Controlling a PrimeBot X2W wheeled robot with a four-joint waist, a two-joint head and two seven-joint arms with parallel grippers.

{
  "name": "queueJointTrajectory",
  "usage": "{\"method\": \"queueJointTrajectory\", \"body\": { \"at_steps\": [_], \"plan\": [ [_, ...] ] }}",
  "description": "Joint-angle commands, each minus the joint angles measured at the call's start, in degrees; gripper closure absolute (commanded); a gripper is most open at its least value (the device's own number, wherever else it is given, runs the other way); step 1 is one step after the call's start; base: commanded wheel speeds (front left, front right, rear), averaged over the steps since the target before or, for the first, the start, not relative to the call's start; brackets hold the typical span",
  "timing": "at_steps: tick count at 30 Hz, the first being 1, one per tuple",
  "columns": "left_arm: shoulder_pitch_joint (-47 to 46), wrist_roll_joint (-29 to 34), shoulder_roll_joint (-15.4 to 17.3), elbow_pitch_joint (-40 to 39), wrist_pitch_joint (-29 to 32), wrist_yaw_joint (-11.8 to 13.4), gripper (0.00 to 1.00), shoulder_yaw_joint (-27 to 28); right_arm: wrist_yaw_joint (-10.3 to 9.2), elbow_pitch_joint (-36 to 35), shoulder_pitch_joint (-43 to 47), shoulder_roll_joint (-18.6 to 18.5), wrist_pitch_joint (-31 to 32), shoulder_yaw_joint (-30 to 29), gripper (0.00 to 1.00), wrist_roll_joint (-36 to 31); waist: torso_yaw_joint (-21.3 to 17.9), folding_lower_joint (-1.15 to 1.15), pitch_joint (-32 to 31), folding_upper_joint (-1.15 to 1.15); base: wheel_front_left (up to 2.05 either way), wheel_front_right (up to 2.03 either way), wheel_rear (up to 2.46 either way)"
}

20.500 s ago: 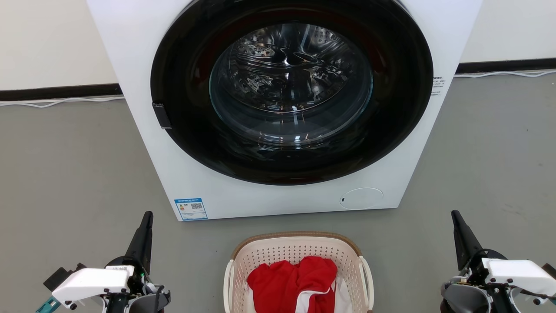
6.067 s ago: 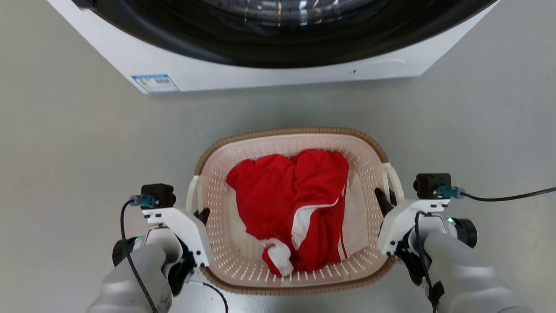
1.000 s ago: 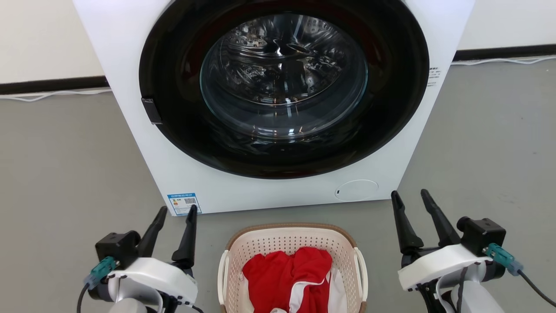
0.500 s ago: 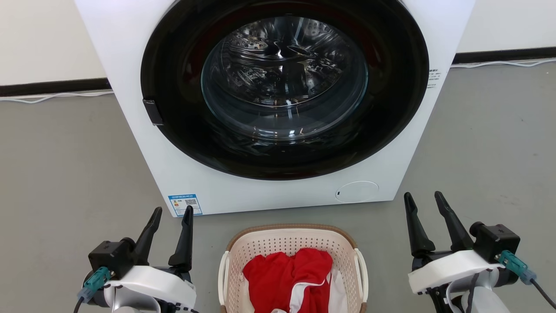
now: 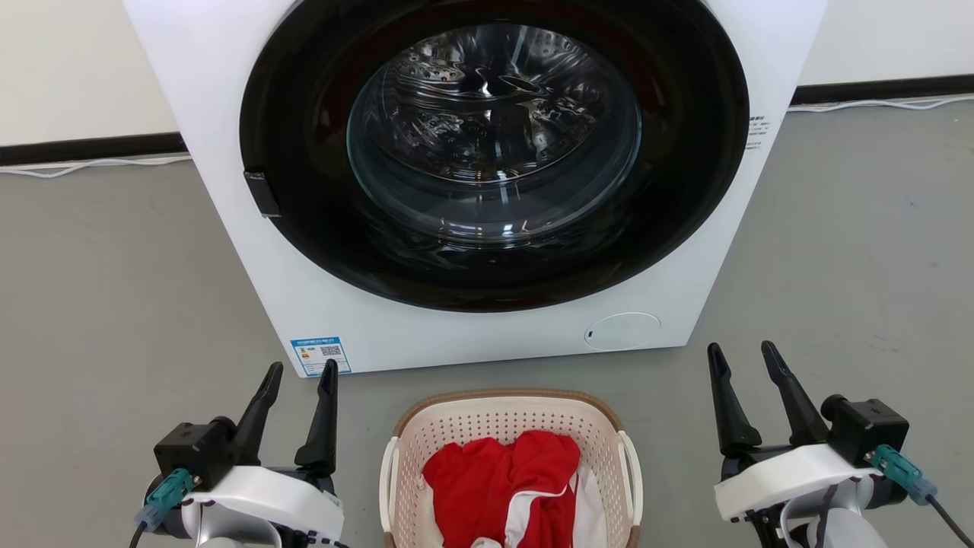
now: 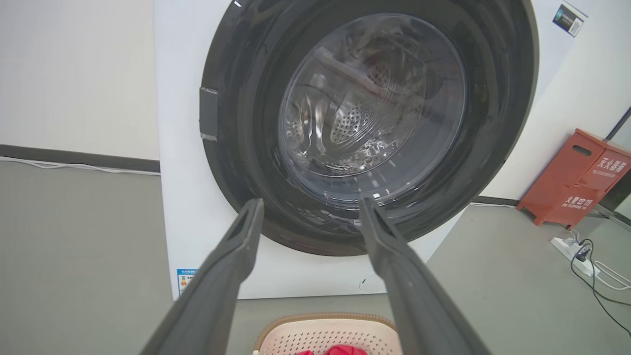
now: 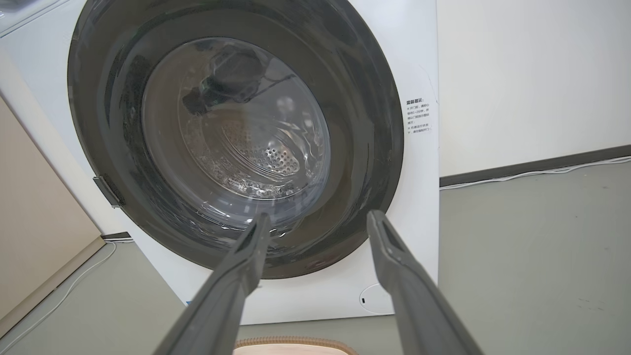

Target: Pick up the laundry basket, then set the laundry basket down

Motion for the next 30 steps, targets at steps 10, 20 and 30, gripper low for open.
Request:
{"method": "queueJointTrajectory", "body": {
  "at_steps": [10, 20, 30],
  "plan": [
    [-1.2, 0.5, 0.2, -1.5, -0.3, -0.3, 0.0, 2.0, 0.35, -1.5, -1.2, 0.3, -0.6, 1.2, 0.0, -0.8, -0.2, 0.0, 0.1, 0.0, 0.0, 0.0, 0.0],
    [-1.3, 0.4, 0.2, -1.3, -0.3, -0.3, 0.0, 1.9, 0.35, -1.4, -1.4, 0.4, -0.6, 1.4, 0.0, -0.8, -0.3, 0.0, 0.4, 0.0, 0.0, 0.0, 0.0],
    [-1.3, 0.3, 0.3, -1.2, -0.3, -0.3, 0.0, 1.8, 0.35, -1.2, -1.5, 0.4, -0.6, 1.4, 0.0, -0.8, -0.5, 0.0, 0.3, 0.0, 0.0, 0.0, 0.0]
  ]
}}
